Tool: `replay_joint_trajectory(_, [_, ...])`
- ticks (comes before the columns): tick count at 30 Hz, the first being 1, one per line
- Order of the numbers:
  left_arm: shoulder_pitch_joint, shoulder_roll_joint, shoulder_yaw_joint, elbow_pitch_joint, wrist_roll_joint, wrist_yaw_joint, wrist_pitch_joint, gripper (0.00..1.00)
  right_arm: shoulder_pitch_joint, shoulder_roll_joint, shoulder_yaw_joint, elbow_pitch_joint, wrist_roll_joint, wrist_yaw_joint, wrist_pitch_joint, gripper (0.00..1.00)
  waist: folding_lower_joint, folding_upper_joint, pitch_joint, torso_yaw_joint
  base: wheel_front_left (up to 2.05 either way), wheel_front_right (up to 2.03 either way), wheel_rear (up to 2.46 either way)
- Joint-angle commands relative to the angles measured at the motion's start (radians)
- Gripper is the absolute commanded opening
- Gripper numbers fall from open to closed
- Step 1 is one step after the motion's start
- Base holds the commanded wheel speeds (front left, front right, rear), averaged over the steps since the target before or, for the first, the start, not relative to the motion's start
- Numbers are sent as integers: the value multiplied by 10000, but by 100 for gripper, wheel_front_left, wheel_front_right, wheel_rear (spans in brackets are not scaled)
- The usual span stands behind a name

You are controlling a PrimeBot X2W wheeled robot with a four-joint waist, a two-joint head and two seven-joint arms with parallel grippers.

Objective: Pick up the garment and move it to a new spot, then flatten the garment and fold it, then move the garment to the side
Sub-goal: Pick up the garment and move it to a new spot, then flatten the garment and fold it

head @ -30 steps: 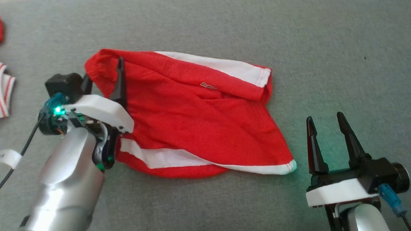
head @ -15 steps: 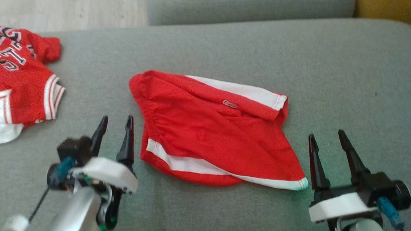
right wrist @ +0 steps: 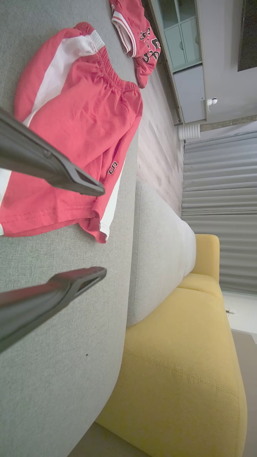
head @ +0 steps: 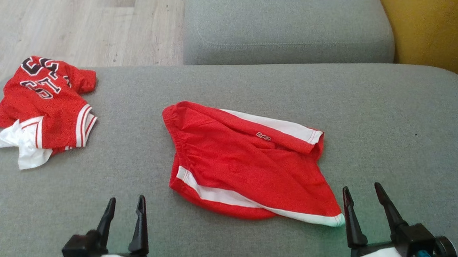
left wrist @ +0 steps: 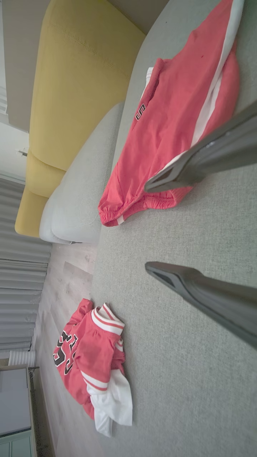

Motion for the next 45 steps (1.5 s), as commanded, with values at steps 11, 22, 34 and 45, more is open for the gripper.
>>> replay_joint_trajectory(11, [198, 154, 245, -1107, -43, 363, 154, 100, -77, -52, 402, -148, 321, 77, -21, 100, 2, 0, -187, 27, 0, 0, 0])
replay_joint_trajectory(22, [314, 262, 203, -1257, -114, 509, 423, 100, -184, -52, 446, 135, 342, 77, -71, 100, 2, 0, -160, 89, 0, 0, 0])
replay_joint_trajectory(34, [207, 357, 65, -1392, -47, 585, 559, 100, -278, -52, 408, 210, 297, 77, -81, 100, 2, 0, -47, -8, 0, 0, 0])
replay_joint_trajectory(45, [-1412, 384, -785, -962, 311, 168, 1856, 100, -342, -52, 473, 146, 251, 77, 127, 100, 2, 0, 352, -317, 0, 0, 0])
